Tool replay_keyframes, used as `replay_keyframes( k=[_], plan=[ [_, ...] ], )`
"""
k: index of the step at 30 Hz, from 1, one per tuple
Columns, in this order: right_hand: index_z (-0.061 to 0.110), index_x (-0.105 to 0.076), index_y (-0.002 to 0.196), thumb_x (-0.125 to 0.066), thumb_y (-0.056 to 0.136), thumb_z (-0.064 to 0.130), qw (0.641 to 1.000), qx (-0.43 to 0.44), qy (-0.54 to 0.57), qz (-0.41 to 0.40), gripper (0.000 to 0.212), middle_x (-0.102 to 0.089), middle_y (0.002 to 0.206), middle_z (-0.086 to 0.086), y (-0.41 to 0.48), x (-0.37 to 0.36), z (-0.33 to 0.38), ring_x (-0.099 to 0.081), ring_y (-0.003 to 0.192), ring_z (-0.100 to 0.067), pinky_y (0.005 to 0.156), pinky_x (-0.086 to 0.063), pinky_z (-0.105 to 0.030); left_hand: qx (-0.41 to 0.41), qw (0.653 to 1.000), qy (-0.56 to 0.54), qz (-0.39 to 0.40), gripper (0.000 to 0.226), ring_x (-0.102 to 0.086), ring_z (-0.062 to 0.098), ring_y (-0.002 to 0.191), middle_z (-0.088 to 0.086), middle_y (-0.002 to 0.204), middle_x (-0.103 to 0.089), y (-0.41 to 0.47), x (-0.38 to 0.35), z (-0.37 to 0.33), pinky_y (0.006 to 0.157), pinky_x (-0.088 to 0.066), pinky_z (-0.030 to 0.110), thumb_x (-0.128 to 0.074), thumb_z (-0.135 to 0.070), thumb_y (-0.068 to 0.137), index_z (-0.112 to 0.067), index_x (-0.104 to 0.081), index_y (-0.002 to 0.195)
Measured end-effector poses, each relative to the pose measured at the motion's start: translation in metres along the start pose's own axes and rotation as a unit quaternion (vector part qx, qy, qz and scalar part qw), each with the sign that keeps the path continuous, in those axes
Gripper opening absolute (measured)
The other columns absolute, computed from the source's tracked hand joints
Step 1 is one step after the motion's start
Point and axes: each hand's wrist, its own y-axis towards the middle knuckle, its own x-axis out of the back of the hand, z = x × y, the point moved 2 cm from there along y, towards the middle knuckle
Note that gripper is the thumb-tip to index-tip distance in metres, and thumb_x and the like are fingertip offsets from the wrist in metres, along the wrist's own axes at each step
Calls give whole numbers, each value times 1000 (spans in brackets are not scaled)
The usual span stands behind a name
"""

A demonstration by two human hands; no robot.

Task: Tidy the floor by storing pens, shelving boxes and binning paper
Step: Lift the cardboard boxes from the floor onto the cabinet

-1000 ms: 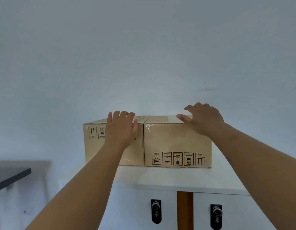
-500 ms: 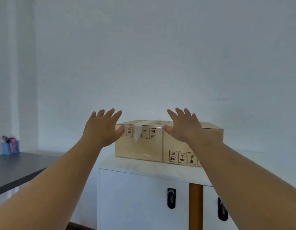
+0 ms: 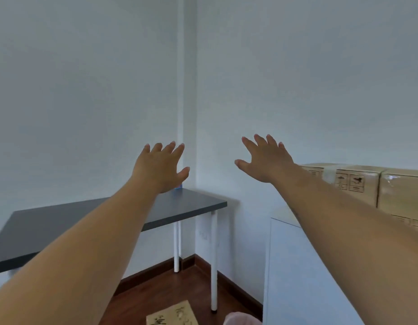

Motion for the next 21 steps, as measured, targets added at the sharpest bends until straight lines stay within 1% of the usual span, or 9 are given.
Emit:
replay_keyframes(
  k=[3, 5, 10, 15, 18, 21],
  plan=[
    [31, -3, 155, -31, 95, 61, 999, 46, 16, -5, 72, -3, 164, -1, 9, -4, 48, 3, 150, -30, 120, -6, -50, 41, 999, 29, 8, 71, -30, 30, 144, 1, 161, -24, -25, 5, 45, 119, -22, 49, -28, -61, 95, -24, -15, 155],
    [31, -4, 155, -32, 95, 61, 997, 68, 47, -1, 72, -4, 164, -1, 13, -9, 77, 1, 150, -30, 120, -8, -50, 74, 997, 30, 20, 71, -31, 30, 144, 2, 161, -25, -42, 4, 65, 118, -24, 49, -28, -60, 95, -23, -16, 154],
    [30, -9, 154, -36, 95, 58, 989, 95, 106, 25, 71, -9, 163, -2, 17, -36, 124, -3, 149, -31, 119, -11, -51, 114, 991, 4, 63, 69, -32, 29, 143, 2, 161, -25, -79, -27, 83, 117, -27, 48, -31, -58, 96, -24, -17, 154],
    [29, -9, 155, -37, 95, 56, 983, 112, 124, 82, 71, -10, 163, -2, 15, -109, 150, -5, 149, -31, 119, -14, -50, 132, 984, -18, 117, 67, -31, 30, 144, 2, 161, -26, -105, -87, 95, 116, -29, 50, -33, -58, 96, -27, -18, 154],
    [28, -8, 155, -40, 95, 56, 979, 117, 107, 131, 73, -10, 163, -3, 13, -171, 156, -6, 149, -33, 118, -17, -53, 132, 978, -25, 157, 67, -30, 30, 144, 2, 161, -26, -115, -134, 93, 116, -29, 50, -34, -58, 96, -29, -17, 154],
    [28, -9, 155, -43, 94, 54, 974, 115, 108, 165, 74, -9, 163, -4, 11, -229, 163, -5, 149, -34, 118, -17, -54, 132, 971, -38, 194, 67, -29, 29, 145, 2, 161, -24, -122, -184, 88, 118, -26, 49, -35, -57, 95, -31, -17, 154]
  ],
)
